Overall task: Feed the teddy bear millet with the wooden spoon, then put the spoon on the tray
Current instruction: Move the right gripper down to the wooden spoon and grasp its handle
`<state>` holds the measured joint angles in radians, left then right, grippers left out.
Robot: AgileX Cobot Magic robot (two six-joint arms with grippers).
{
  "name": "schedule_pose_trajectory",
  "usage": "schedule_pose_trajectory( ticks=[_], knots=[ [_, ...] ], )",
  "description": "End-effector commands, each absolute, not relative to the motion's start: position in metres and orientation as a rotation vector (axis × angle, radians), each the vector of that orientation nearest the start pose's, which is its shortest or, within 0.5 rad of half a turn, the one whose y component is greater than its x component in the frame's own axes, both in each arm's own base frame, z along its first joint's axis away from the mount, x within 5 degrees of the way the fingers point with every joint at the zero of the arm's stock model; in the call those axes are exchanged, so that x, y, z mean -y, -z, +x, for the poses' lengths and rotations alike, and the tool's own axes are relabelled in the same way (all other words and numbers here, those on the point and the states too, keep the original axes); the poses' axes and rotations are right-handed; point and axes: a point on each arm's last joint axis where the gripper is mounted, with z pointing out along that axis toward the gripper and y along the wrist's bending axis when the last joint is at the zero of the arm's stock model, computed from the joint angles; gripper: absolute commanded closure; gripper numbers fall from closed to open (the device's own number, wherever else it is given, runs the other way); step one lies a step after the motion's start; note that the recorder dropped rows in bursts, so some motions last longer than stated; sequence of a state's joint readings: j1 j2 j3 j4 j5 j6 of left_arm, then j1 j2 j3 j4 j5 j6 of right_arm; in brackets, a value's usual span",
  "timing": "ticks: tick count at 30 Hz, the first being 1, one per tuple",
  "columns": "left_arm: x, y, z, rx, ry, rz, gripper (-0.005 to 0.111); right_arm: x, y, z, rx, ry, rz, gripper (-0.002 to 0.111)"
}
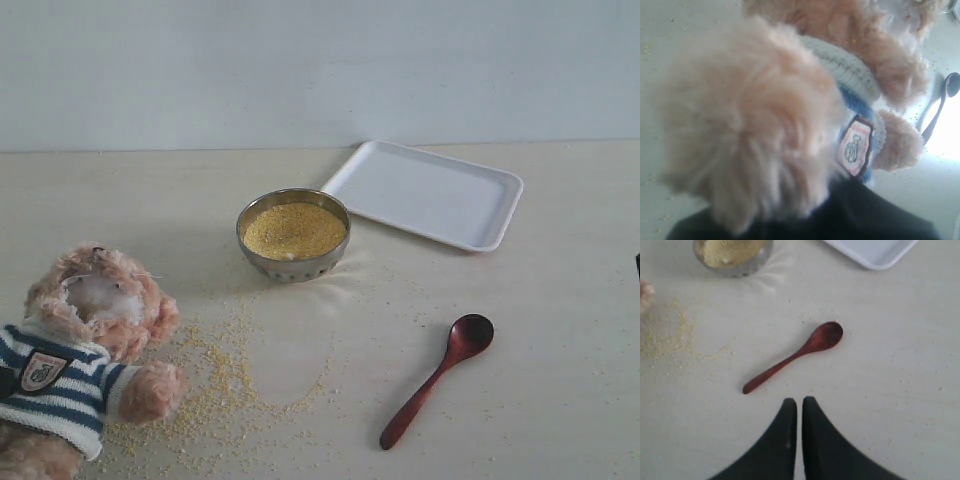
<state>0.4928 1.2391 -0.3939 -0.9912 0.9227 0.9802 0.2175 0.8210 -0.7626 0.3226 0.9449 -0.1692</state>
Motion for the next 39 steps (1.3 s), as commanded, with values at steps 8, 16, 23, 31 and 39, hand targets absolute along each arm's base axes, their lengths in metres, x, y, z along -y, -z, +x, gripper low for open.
schedule_pose_trajectory(
  ticks=[8, 16, 23, 31, 39],
  knots=[
    [-0.019, -0.180, 0.164, -2.568, 0.854, -0.244, 0.102, -0.093, -0.250, 0.114, -2.566, -0.443, -0.437, 0.098],
    [-0.019, -0.180, 0.164, -2.568, 0.854, -0.244, 0.102, -0.135, -0.217, 0.104, -2.666, -0.389, -0.629, 0.099],
    [-0.019, -0.180, 0.164, -2.568, 0.854, -0.244, 0.102, -0.162, -0.197, 0.099, -2.653, -0.244, -0.707, 0.099],
    [-0.019, -0.180, 0.164, -2.568, 0.854, -0.244, 0.102, -0.151, -0.198, 0.106, -2.682, -0.029, -0.375, 0.099],
    [-0.019, -0.180, 0.164, -2.568, 0.854, -0.244, 0.102, -0.139, -0.185, 0.107, -2.705, 0.093, 0.259, 0.099]
  ],
)
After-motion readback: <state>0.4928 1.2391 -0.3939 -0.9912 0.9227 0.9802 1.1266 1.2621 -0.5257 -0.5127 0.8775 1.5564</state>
